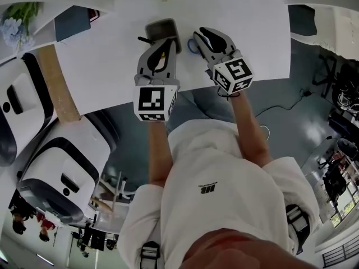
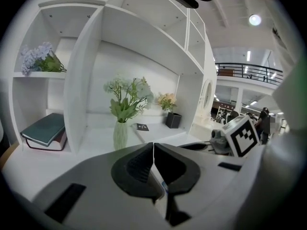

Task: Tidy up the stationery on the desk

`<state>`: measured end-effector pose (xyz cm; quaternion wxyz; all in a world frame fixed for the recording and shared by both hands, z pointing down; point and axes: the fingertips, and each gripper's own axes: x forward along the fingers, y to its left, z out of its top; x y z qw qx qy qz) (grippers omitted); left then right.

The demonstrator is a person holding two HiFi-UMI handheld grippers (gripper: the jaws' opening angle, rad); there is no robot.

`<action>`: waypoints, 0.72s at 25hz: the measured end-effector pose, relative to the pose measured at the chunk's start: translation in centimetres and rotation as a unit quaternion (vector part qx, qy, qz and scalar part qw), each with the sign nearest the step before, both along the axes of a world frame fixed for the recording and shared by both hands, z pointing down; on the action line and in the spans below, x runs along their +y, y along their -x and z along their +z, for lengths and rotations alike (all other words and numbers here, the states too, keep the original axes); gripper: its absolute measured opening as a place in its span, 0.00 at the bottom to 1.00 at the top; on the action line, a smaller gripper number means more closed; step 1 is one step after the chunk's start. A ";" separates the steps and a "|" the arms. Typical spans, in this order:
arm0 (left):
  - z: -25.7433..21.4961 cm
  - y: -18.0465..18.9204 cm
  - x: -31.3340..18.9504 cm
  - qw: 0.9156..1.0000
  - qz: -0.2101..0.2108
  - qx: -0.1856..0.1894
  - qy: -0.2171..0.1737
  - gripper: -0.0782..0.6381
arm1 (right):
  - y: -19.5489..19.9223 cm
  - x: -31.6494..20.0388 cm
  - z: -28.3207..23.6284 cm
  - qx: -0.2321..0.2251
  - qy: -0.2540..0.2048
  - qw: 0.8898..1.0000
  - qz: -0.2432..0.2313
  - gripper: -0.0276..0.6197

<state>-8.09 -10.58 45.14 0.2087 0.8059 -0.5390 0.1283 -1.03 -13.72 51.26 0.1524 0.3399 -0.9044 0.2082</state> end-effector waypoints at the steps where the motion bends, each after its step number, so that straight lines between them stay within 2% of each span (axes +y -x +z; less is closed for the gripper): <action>1: 0.1 -0.5 0.0 1.000 0.005 0.001 0.001 0.11 | -0.3 0.2 0.5 0.006 0.005 1.000 0.001 0.15; 6: 1.1 -2.9 0.2 0.999 0.030 0.001 0.010 0.11 | -1.3 1.1 2.5 0.025 0.028 0.999 0.003 0.15; 11: 2.5 -4.2 0.7 0.999 0.044 -0.003 0.024 0.11 | -1.5 2.3 4.7 0.068 0.045 0.997 -0.018 0.15; 18: 3.1 -4.8 1.0 0.998 0.048 -0.003 0.029 0.11 | -1.1 3.7 7.5 0.153 0.068 0.983 -0.071 0.15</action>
